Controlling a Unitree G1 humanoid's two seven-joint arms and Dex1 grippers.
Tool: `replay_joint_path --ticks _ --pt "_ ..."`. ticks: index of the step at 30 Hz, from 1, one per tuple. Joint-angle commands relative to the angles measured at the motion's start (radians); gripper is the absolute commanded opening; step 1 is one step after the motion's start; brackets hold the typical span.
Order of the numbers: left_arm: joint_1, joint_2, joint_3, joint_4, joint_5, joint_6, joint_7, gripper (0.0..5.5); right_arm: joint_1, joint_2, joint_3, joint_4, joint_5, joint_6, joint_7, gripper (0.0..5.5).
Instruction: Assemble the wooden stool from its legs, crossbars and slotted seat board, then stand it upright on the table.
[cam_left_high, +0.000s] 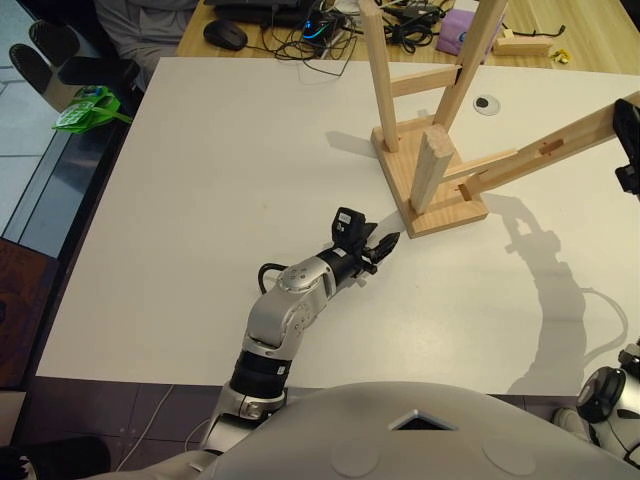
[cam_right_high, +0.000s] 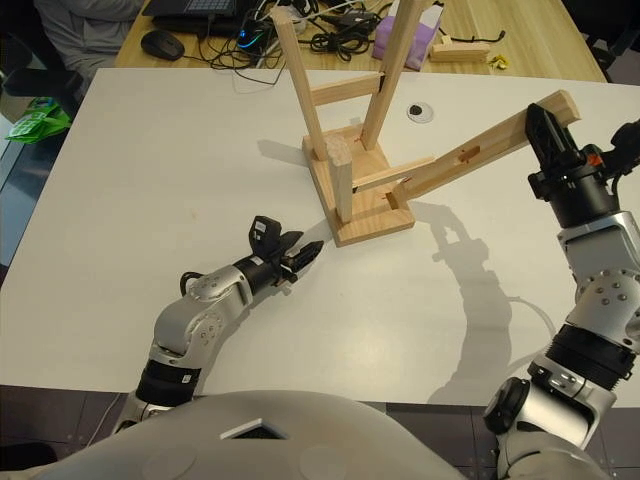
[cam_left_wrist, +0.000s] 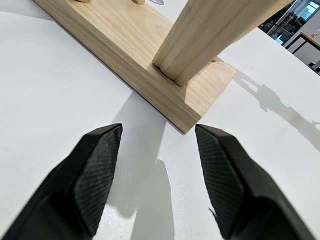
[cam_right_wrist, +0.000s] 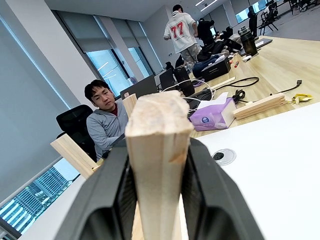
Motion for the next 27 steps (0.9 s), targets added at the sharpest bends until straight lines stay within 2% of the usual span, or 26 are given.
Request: replay_joint_path --ticks 1,13,27 --pt "-0.014 -0.003 0.005 0.011 0.008 -0.008 0.002 2.68 -0.005 -0.009 0.001 -0.010 0.029 0.037 0.006 1.02" --pt "-0.017 -0.016 0.018 0.020 0.008 -0.022 0.010 2.68 -0.035 -0.025 0.016 0.031 -0.017 0.017 0.031 1.02" --pt "-0.014 -0.028 0.022 0.015 0.010 -0.016 0.016 2.68 -0.022 -0.048 0.110 0.051 -0.147 -0.069 0.120 1.02"
